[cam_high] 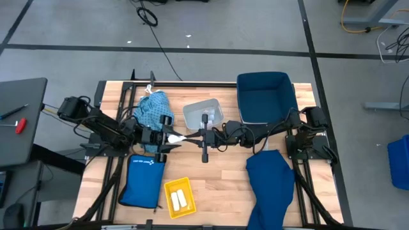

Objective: Pick & place medical supplies in basket/bin
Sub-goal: Put the rolled gauze into the yellow bin, then put the blue patient gown into the blue laundry organizer

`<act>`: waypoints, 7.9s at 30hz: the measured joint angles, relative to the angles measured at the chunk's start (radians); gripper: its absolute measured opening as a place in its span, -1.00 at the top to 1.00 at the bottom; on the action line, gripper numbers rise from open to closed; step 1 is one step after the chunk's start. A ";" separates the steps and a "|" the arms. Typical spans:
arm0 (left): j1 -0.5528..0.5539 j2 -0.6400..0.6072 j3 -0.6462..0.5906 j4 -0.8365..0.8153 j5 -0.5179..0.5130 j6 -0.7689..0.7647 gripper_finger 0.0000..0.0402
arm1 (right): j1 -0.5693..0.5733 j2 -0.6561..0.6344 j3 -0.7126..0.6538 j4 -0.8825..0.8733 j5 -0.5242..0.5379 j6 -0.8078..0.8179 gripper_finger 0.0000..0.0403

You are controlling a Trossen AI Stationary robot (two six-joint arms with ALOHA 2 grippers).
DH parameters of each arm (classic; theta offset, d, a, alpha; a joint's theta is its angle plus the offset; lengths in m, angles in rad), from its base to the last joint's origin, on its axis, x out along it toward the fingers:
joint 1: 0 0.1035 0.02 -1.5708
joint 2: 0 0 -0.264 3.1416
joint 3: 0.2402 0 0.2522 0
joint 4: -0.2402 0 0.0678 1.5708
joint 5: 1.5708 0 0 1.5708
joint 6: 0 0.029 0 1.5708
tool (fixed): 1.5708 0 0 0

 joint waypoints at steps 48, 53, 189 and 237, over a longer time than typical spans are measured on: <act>-0.003 -0.002 0.000 -0.280 0.078 -0.139 0.77 | 0.035 -0.004 0.000 -0.568 -0.021 0.124 0.07; -0.003 -0.002 0.000 -0.406 0.173 -0.237 0.77 | 0.052 -0.004 0.000 -0.707 -0.021 0.148 0.09; 0.061 -0.095 -0.105 -0.432 0.255 -0.142 -0.23 | 0.098 -0.072 0.001 -0.345 -0.120 -0.063 0.09; 0.869 -0.674 -0.135 -0.949 0.695 -0.260 -0.23 | 0.081 -0.758 -1.067 0.330 0.212 0.283 0.21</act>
